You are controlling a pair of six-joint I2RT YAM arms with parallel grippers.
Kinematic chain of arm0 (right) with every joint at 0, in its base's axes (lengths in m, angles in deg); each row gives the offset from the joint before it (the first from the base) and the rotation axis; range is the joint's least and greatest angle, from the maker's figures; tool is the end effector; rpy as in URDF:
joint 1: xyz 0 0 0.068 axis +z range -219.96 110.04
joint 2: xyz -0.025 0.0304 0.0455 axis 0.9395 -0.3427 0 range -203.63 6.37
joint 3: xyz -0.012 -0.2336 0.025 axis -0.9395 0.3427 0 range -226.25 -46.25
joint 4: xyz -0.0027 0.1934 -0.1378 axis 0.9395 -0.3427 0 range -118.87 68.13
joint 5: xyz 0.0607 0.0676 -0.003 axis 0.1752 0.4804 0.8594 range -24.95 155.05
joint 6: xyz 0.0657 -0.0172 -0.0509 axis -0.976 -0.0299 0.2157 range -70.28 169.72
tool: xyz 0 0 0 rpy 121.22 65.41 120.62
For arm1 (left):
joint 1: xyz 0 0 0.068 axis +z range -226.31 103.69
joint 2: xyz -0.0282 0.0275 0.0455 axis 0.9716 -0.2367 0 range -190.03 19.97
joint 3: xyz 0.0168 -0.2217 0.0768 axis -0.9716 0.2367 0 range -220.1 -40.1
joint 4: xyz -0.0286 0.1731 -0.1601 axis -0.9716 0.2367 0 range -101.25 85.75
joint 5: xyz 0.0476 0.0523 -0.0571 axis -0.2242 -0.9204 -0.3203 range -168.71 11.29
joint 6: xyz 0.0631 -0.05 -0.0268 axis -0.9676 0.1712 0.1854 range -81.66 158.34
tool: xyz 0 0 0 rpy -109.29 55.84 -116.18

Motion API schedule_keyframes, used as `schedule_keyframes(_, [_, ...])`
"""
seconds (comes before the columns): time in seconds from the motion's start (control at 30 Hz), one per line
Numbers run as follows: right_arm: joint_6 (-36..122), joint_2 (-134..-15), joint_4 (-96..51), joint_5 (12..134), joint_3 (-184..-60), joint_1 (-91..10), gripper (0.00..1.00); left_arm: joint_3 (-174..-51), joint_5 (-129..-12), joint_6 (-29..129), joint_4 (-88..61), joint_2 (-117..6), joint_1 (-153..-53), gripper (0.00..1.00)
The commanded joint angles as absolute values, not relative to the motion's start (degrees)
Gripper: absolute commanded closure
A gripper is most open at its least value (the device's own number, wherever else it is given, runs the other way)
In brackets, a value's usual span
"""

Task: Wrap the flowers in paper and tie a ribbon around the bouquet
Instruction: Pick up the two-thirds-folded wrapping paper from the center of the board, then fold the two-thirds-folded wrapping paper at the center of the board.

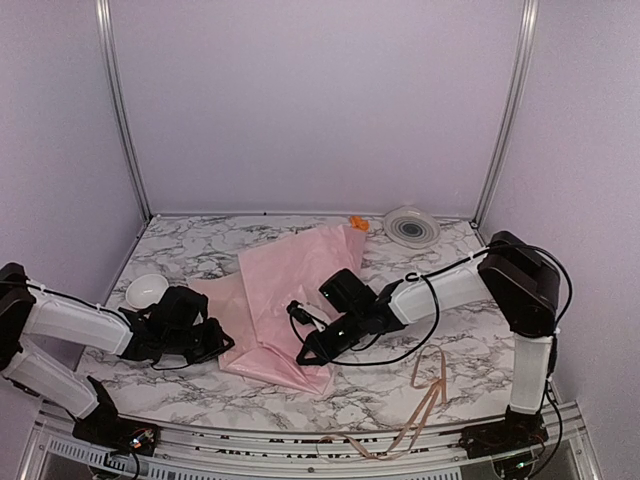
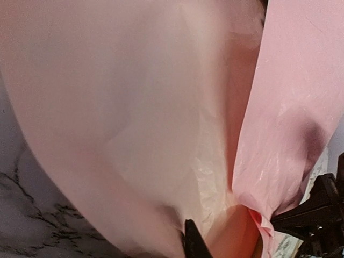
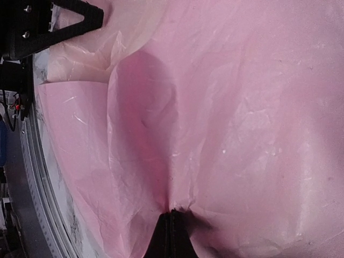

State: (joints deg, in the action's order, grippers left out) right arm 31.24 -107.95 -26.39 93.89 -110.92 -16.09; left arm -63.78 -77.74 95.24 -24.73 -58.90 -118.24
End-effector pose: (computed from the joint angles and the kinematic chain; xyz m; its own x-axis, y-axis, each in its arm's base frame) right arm 0.1960 0.3297 0.0773 -0.7304 -0.5297 -0.4312 -0.6774 0.4810 0.5565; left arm 0.1941 -0.1760 0.0896 -0.8379 -0.3733 -0.3981 -0.0448 0.7741 -0.6315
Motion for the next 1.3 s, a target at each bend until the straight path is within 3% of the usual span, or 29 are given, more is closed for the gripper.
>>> schedule_keyframes(0.0, [30.18,-109.11,-31.54,93.12,-109.85,-15.84,1.0,-64.37,-78.11,94.69,-25.07,-54.07,-118.41,1.0])
schedule_keyframes(0.13, [29.37,-109.32,-31.32,93.87,-110.02,-15.82,1.0,-69.45,-86.33,89.74,-14.44,-48.81,-121.34,1.0])
schedule_keyframes(0.27, [27.41,-109.88,-29.37,95.4,-108.9,-15.74,1.0,-77.54,-88.81,82.92,-7.65,-51.96,-126.13,1.0])
schedule_keyframes(0.5, [25.74,-110.07,-27.59,95.93,-109.19,-15.73,1.0,-92.92,-87.48,75.8,-1.45,-62.38,-131.34,1.0])
schedule_keyframes(0.73, [23.22,-107.88,-23.63,99.45,-108.47,-15.8,1.0,-103.03,-78.81,71.03,-0.87,-73.96,-132.14,1.0])
schedule_keyframes(1.03, [11.07,-100.65,-4.79,103.41,-102.49,-15.91,1.0,-107.81,-72.65,70.93,3.32,-83.06,-131.8,1.0])
schedule_keyframes(1.27, [5.62,-94.13,-4.38,98.2,-99.41,-17.66,1.0,-106.7,-72.03,70.46,3.88,-83.56,-130.78,1.0])
